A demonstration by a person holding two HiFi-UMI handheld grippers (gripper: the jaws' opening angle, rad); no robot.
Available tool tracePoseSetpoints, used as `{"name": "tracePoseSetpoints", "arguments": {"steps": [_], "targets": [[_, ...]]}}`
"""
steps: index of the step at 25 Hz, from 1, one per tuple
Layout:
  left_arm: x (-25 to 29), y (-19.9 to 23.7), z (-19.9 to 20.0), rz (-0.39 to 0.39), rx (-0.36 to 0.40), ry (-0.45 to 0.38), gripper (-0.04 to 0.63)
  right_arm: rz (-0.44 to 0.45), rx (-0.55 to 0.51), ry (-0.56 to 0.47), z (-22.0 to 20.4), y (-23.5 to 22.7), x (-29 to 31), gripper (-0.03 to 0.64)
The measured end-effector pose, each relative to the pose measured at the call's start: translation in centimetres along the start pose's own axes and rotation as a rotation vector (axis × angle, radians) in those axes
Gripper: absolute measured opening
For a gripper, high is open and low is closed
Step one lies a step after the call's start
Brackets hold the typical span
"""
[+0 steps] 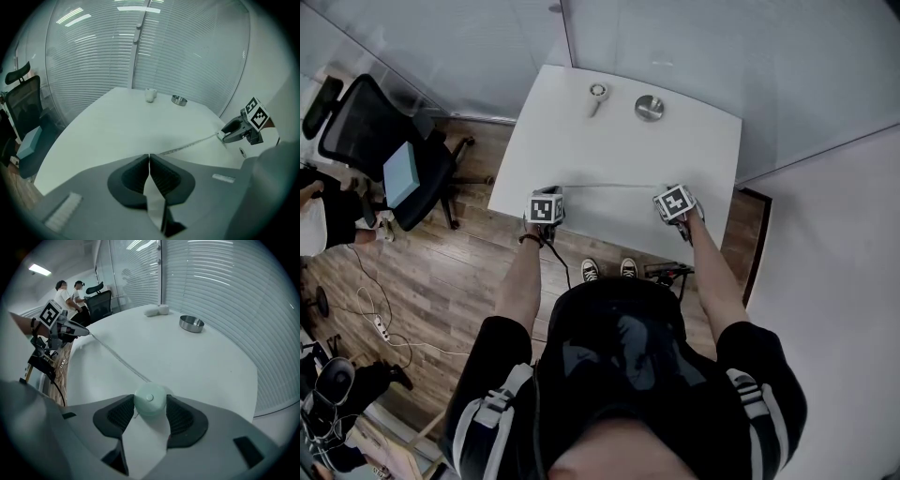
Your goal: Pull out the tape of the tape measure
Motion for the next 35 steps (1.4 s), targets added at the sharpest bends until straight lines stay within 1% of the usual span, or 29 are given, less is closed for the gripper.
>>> {"name": "tracePoseSetpoints", "arguments": {"steps": [2, 4, 5, 6, 9, 10, 12, 13, 16, 21, 28, 32, 35], "targets": [[-0.1, 0.0, -0.2, 0.002, -0.005, 0.008, 0.02, 0.031, 0.0, -0.045, 0.7, 0.8, 0.3, 0.219], [-0.1, 0.0, -0.4, -0.001, -0.011, 0.013, 0.049, 0.019, -0.003, -0.03, 0.4, 0.7, 0.2, 0.225], [-0.1, -0.1, -0.5, -0.002, -0.016, 0.014, 0.058, 0.011, -0.004, -0.016, 0.1, 0.7, 0.2, 0.24], [-0.1, -0.1, -0.7, -0.002, -0.021, 0.015, 0.063, 0.026, -0.001, -0.021, 0.2, 1.0, 0.3, 0.253], [-0.5, 0.0, -0.7, 0.006, -0.035, 0.003, 0.074, 0.137, 0.044, -0.055, 0.5, 3.1, 0.5, 0.258], [-0.7, 0.1, -0.5, 0.01, -0.034, -0.008, 0.074, 0.132, 0.047, -0.067, 0.6, 3.0, 0.3, 0.258], [-1.1, 0.4, 0.4, 0.022, -0.031, -0.042, 0.074, 0.042, 0.025, -0.115, 1.4, 1.1, -0.4, 0.256], [-1.4, 0.6, 1.0, 0.026, -0.03, -0.066, 0.074, 0.009, 0.02, -0.146, 1.9, 0.3, -1.0, 0.252], [-2.5, 0.9, 3.4, 0.034, -0.025, -0.163, 0.072, -0.047, 0.035, -0.25, 3.5, -1.0, -3.7, 0.247], [-6.8, 1.0, 8.5, 0.076, 0.014, -0.34, 0.072, -0.127, 0.085, -0.437, 6.6, -2.6, -9.6, 0.242], [-14.6, -0.7, 15.9, 0.127, 0.118, -0.591, 0.072, -0.222, 0.111, -0.731, 10.4, -3.2, -18.6, 0.232], [-19.5, -2.4, 19.7, 0.153, 0.184, -0.728, 0.072, -0.274, 0.104, -0.89, 11.9, -3.2, -24.2, 0.227], [-23.1, -3.6, 21.9, 0.178, 0.224, -0.82, 0.072, -0.303, 0.084, -0.986, 12.6, -2.7, -27.9, 0.227]]}}
Point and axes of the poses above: the fingertips, and each gripper's own axes: x forward along the fingers, y to its left, z out of its top, the point moved 2 cm from there along -x, backward along the fingers, and after that the axes turned 3 degrees about x, right-handed, at the moved point
